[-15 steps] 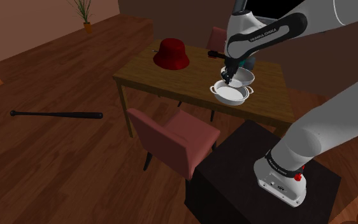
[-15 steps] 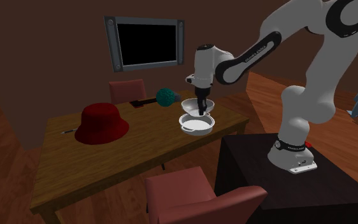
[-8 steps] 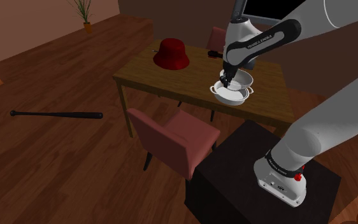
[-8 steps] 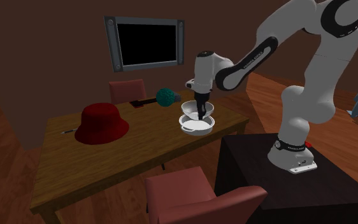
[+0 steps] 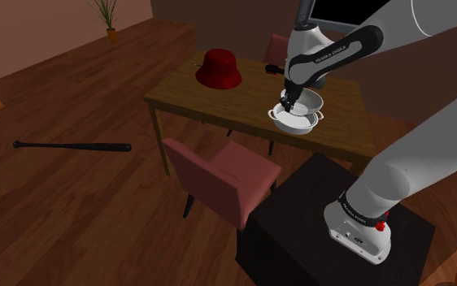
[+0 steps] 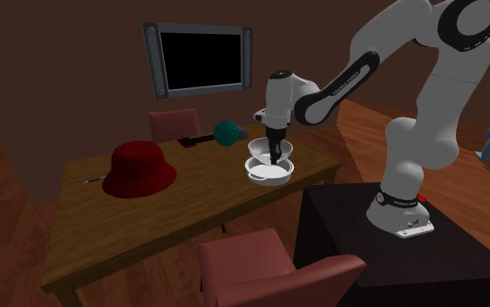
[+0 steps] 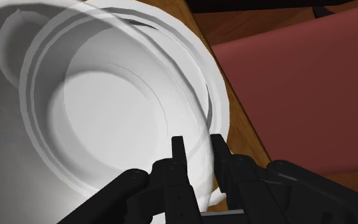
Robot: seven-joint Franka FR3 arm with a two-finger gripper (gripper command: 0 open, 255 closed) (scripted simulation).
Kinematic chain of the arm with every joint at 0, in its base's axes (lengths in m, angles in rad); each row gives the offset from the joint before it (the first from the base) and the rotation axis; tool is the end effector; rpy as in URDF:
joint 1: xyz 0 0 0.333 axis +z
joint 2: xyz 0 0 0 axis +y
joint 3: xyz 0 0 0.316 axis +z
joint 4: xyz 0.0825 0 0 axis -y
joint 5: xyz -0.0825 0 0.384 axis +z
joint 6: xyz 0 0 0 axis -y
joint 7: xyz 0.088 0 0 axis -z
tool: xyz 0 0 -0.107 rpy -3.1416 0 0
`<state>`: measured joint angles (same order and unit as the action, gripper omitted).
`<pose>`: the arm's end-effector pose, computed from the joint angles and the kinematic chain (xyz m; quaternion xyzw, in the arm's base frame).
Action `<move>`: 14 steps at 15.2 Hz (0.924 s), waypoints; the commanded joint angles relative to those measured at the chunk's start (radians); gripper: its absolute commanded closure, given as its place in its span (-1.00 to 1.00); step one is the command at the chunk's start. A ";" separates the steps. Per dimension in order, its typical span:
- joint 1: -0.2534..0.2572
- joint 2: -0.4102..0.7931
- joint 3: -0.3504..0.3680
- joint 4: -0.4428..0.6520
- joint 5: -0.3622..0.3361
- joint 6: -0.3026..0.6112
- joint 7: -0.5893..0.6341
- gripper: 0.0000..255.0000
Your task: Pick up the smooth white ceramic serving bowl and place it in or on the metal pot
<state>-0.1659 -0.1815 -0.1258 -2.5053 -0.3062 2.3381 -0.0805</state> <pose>0.4305 -0.1337 0.3504 0.9950 0.0012 -0.0108 0.0990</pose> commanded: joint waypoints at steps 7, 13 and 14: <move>0.001 0.034 -0.003 -0.015 -0.001 0.029 0.000 -1.00; 0.017 -0.052 0.014 0.037 0.027 -0.112 -0.014 -1.00; 0.017 -0.052 0.014 0.038 0.027 -0.112 -0.014 -1.00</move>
<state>-0.1495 -0.2323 -0.1126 -2.4697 -0.2804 2.2307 -0.0947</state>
